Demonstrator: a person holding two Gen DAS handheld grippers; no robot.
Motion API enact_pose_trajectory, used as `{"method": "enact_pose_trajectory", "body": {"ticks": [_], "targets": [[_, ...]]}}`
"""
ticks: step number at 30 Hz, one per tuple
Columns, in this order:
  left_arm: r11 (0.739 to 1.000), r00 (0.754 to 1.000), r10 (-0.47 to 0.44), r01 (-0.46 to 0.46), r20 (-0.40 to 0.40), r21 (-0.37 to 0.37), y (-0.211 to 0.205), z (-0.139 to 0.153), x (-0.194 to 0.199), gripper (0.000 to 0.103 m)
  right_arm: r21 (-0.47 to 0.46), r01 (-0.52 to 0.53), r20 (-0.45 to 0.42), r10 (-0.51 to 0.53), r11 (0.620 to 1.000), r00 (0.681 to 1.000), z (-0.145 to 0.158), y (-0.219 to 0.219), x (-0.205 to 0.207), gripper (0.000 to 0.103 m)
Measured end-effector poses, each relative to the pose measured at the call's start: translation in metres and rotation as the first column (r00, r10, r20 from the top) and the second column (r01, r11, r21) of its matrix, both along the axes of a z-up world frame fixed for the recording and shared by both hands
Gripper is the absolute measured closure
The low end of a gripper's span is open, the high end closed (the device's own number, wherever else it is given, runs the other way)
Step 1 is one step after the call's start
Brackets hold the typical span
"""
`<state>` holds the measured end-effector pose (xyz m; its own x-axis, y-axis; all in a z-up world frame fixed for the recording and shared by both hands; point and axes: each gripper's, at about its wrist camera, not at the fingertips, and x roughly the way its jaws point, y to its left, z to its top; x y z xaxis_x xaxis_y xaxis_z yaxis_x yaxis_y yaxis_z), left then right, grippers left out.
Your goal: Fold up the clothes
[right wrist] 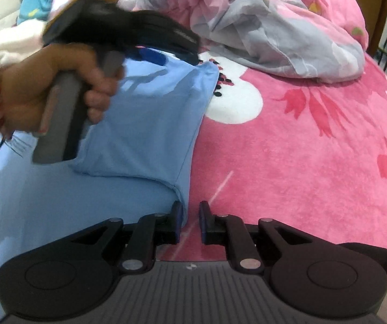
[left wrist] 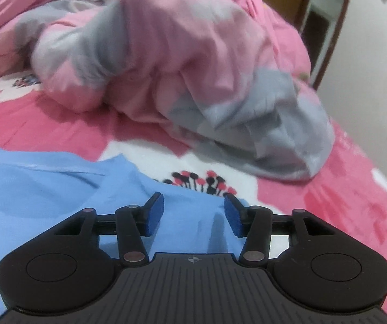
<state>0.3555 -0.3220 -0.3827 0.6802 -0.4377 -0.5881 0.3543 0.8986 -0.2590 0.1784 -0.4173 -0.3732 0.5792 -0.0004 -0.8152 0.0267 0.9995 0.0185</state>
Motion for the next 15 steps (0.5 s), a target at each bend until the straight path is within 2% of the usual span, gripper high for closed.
{"method": "enact_pose_trajectory", "body": {"ticks": [3,6,8,11,12,15], "targets": [[0.999,0.999,0.028,-0.029,-0.021,-0.046,0.036,0.016,-0.013,0.052,0.023,0.03,-0.008,-0.03,0.999,1.0,0.017,0.0,-0.005,0.088],[0.996,0.998,0.058,-0.06,-0.037,-0.07,0.083,0.033,-0.028,0.051,0.028,0.03,0.006,-0.03,0.999,1.0,0.043,0.02,-0.011,0.088],[0.993,0.995,0.087,-0.09,-0.046,-0.074,0.123,0.045,-0.041,0.05,0.036,0.006,0.03,-0.007,0.999,1.0,0.061,0.046,-0.007,0.088],[0.984,0.983,0.166,-0.17,-0.079,-0.048,0.193,0.056,-0.058,0.05,0.095,-0.044,0.076,0.036,0.995,0.996,0.082,0.093,0.01,0.088],[0.987,0.985,0.154,-0.157,-0.083,-0.04,0.217,0.058,-0.062,0.05,0.114,-0.06,0.092,0.05,0.992,0.994,0.089,0.109,0.015,0.088],[0.957,0.952,0.287,-0.289,-0.108,-0.002,0.292,0.059,-0.071,0.05,0.166,-0.139,0.158,0.113,0.976,0.981,0.106,0.166,0.038,0.088]]}}
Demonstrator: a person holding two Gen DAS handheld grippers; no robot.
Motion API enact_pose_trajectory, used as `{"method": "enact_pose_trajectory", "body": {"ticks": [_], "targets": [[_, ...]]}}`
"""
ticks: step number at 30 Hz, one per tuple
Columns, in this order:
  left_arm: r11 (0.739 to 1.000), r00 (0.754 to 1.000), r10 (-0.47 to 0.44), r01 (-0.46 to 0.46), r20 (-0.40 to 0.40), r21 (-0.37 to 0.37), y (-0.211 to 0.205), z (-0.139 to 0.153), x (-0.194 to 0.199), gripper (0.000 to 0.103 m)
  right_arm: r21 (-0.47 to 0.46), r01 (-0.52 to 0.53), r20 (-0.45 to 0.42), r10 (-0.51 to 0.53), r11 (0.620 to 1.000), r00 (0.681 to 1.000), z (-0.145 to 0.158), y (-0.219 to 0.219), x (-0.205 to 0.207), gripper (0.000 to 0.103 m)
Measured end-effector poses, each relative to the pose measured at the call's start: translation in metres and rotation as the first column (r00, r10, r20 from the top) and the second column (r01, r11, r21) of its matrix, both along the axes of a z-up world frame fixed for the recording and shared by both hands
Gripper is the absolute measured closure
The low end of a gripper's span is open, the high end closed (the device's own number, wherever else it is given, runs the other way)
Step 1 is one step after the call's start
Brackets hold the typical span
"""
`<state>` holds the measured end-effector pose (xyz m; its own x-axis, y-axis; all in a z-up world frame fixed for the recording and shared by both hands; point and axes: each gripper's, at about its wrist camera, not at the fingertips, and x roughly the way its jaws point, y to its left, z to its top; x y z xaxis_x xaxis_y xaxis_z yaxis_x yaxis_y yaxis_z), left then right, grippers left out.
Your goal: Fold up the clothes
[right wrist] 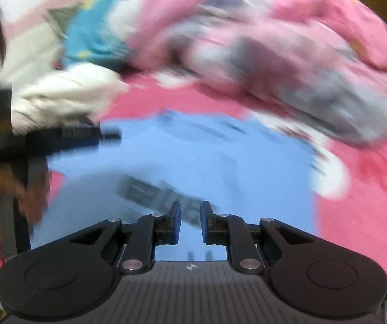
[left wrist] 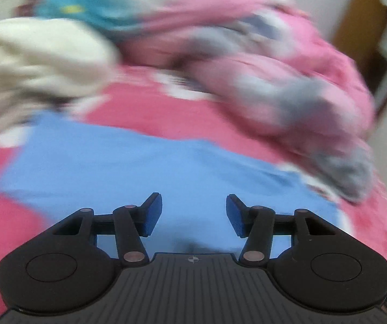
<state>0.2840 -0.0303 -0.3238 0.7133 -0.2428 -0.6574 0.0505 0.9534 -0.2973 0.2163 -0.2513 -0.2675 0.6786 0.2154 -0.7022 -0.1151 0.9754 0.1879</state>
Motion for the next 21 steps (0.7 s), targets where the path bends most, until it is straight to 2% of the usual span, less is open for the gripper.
{"method": "enact_pose_trajectory", "body": {"ticks": [2,4,7,10,12,13,17,21], "targets": [[0.994,0.994,0.106,-0.106,-0.033,0.016,0.049,-0.004,-0.001,0.05,0.042,-0.057,0.041,0.056,0.997,0.998,0.007,0.04,0.021,0.088],[0.979,0.977,0.204,-0.202,-0.06,0.03,0.091,-0.01,0.0,0.05,0.077,-0.119,0.073,0.114,0.99,0.991,0.009,0.081,0.044,0.088],[0.966,0.96,0.259,-0.258,-0.107,0.016,0.134,-0.025,0.013,0.05,0.103,-0.217,0.104,0.207,0.971,0.973,0.001,0.146,0.081,0.088],[0.952,0.941,0.299,-0.304,-0.157,-0.01,0.167,-0.044,0.027,0.05,0.119,-0.286,0.077,0.278,0.951,0.957,-0.013,0.201,0.121,0.086],[0.94,0.931,0.327,-0.338,-0.163,-0.042,0.181,-0.053,0.035,0.05,0.115,-0.331,0.053,0.327,0.937,0.944,-0.028,0.235,0.149,0.076],[0.933,0.925,0.343,-0.355,-0.164,-0.052,0.186,-0.057,0.037,0.05,0.104,-0.351,0.021,0.351,0.931,0.936,-0.038,0.252,0.162,0.065],[0.952,0.945,0.292,-0.302,-0.148,-0.049,0.186,-0.065,0.042,0.055,0.067,-0.385,-0.067,0.389,0.92,0.919,-0.075,0.298,0.207,0.063],[0.954,0.951,0.272,-0.286,-0.146,-0.086,0.189,-0.071,0.036,0.066,0.032,-0.369,-0.126,0.37,0.929,0.92,-0.1,0.318,0.239,0.063]]}}
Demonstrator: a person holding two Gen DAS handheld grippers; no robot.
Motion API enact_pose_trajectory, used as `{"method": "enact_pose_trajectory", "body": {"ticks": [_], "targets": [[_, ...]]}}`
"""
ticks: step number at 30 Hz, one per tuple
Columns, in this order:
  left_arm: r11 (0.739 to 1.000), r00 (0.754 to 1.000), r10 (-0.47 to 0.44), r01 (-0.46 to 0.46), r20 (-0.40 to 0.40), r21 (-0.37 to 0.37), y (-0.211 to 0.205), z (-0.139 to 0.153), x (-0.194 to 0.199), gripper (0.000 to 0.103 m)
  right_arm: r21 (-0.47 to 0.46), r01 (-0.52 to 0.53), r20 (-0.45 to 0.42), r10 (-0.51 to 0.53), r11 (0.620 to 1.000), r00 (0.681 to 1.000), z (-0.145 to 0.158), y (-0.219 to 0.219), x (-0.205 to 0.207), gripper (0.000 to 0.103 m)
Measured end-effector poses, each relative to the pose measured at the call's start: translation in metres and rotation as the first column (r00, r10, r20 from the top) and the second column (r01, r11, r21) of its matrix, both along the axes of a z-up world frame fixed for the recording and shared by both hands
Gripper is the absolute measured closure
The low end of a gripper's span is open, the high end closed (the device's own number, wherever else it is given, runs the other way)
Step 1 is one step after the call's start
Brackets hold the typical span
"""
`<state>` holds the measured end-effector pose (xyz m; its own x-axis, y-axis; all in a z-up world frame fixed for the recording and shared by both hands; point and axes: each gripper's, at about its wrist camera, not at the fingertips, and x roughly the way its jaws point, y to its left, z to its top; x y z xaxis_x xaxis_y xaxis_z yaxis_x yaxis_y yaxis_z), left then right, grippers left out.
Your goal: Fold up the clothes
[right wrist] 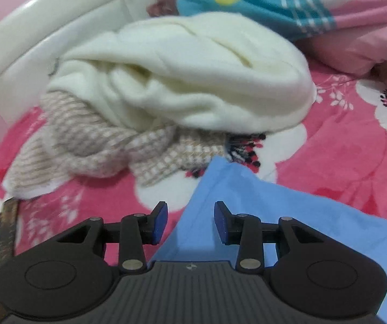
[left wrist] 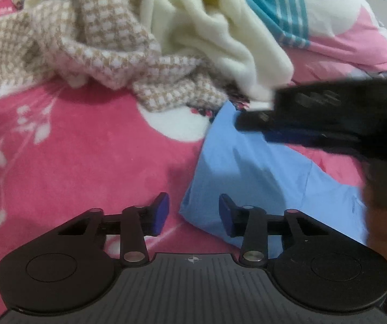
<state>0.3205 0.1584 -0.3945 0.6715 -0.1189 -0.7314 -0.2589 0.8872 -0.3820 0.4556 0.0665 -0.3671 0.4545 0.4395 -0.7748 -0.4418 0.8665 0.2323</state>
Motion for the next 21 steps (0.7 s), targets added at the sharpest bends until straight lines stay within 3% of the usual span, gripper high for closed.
{"method": "enact_pose_trajectory", "body": {"ticks": [4,9,12,13,14,16,18,21], "targets": [[1.0,1.0,-0.008,0.008,0.01,-0.025,-0.001,-0.006,-0.003,0.071,-0.059,-0.013,-0.026,0.011,0.998,1.0,-0.017,0.012,0.021,0.063],[1.0,0.999,-0.03,0.03,0.013,0.001,-0.007,-0.011,-0.001,0.091,-0.137,-0.022,-0.068,0.013,0.99,0.998,-0.04,0.021,0.032,0.064],[0.999,0.999,-0.038,0.038,0.025,0.01,-0.009,-0.013,-0.002,0.098,-0.146,-0.017,-0.066,0.008,0.989,0.998,-0.044,0.02,0.031,0.066],[0.999,0.999,-0.042,0.041,0.032,0.015,-0.01,-0.012,-0.002,0.098,-0.149,-0.016,-0.06,0.007,0.989,0.998,-0.044,0.02,0.03,0.071],[0.999,0.998,-0.048,0.047,0.042,0.017,-0.011,-0.012,-0.002,0.099,-0.154,-0.015,-0.052,0.007,0.988,0.999,-0.044,0.019,0.029,0.087],[0.998,0.996,-0.058,0.056,0.064,0.032,-0.013,-0.009,-0.004,0.1,-0.147,-0.011,-0.046,0.005,0.989,0.999,-0.043,0.017,0.029,0.095],[0.997,0.994,-0.073,0.07,0.083,0.041,-0.016,-0.005,-0.005,0.1,-0.135,-0.008,-0.041,0.003,0.991,0.999,-0.042,0.014,0.028,0.102],[0.994,0.989,-0.095,0.089,0.114,0.058,-0.022,0.002,-0.007,0.1,-0.105,-0.009,-0.02,0.007,0.994,1.0,-0.034,0.008,0.025,0.103]]}}
